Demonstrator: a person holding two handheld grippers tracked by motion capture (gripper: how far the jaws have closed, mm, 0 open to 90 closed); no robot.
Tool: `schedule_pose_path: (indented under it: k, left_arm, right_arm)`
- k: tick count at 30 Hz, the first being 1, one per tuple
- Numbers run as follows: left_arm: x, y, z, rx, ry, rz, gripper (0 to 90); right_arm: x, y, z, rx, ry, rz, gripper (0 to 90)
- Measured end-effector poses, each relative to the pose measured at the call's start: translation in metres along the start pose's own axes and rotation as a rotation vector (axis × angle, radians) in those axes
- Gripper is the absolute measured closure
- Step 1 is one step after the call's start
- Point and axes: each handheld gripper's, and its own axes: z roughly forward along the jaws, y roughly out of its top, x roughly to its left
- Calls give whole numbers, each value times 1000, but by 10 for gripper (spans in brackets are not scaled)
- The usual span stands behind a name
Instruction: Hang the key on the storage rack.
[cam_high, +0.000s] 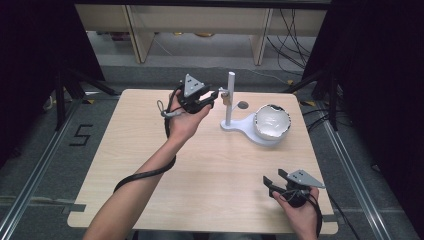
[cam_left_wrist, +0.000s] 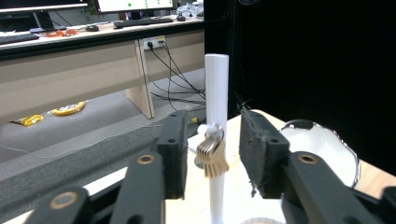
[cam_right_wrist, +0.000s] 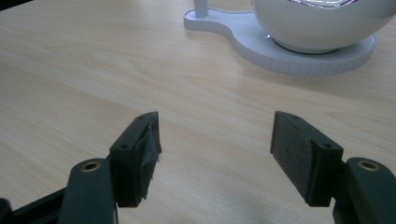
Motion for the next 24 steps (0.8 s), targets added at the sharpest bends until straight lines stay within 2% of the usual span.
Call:
schedule_pose_path:
  k: [2,3,4,5,7,9,10,15,16,17,18,19,20,21,23,24]
  left_arm:
    - [7,-6,-14,-9,3,27,556]
    - [7,-6,-14,-9,3,27,542]
    - [9,-8,-19,-6,3,26,525]
    - [14,-12,-29,-5,4,29,512]
    - [16,-14,-34,4,4,33,498]
    - [22,-20,-49,14,7,37,452]
    - [22,-20,-49,14,7,37,440]
    - [29,-33,-73,19,17,52,406]
    - [32,-38,-81,22,25,53,395]
    - [32,-38,-81,22,25,53,393]
    - [33,-44,-89,24,30,57,389]
    - [33,-49,-95,38,41,37,386]
    - [33,-49,-95,38,41,37,381]
    - [35,-52,-98,29,33,59,375]
    - [36,-60,-106,38,39,71,366]
    - [37,-68,-113,43,38,65,363]
  right_arm:
    - [2,0,-1,20,-12,11,340]
    - [2,0,-1,20,-12,11,340]
    - [0,0,0,8,-10,-13,340]
    - [0,0,-1,9,-11,-13,340]
    - [0,1,-1,7,-12,-13,340]
    - [-1,1,-1,11,-9,-21,340]
    - [-1,1,-1,11,-9,-21,340]
    - [0,1,-1,20,-7,-22,340]
    - [0,1,0,7,-16,-35,340]
    - [0,1,0,7,-16,-35,340]
    - [1,1,0,9,-10,-29,340]
    - [1,1,0,10,-14,-30,340]
    - [1,1,0,10,-14,-30,340]
    - [1,1,1,8,-11,-30,340]
    - [3,1,0,9,-16,-20,340]
    - [5,1,-1,21,-14,7,340]
